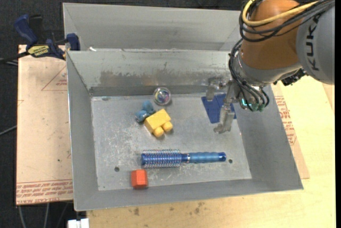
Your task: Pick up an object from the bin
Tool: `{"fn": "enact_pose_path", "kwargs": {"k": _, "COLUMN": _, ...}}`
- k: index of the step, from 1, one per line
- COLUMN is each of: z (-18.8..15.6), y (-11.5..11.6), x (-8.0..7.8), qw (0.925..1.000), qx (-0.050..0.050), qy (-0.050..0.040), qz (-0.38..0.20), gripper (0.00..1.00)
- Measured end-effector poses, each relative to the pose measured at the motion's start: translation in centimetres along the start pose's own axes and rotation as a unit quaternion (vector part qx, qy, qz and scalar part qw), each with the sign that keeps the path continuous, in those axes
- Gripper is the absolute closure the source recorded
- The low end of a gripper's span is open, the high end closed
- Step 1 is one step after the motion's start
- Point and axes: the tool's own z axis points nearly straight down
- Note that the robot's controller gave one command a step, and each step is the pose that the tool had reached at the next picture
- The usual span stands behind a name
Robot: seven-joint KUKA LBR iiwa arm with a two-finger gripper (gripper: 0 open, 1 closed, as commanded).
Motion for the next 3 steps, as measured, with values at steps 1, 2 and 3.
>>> {"fn": "enact_pose_path", "kwargs": {"k": 1, "z": 14.8, "y": 5.8, "x": 5.4, "qw": 0.9874, "qx": 0.000, "qy": -0.0001, "qz": -0.158, "gripper": 0.00}}
{"fn": "enact_pose_path", "kwargs": {"k": 2, "z": 11.5, "y": 7.2, "x": 7.3, "qw": 0.9789, "qx": 0.001, "qy": -0.0030, "qz": -0.204, "gripper": 0.00}}
{"fn": "enact_pose_path", "kwargs": {"k": 3, "z": 11.3, "y": 7.2, "x": 6.6, "qw": 0.9735, "qx": 0.001, "qy": -0.0039, "qz": -0.229, "gripper": 0.00}}
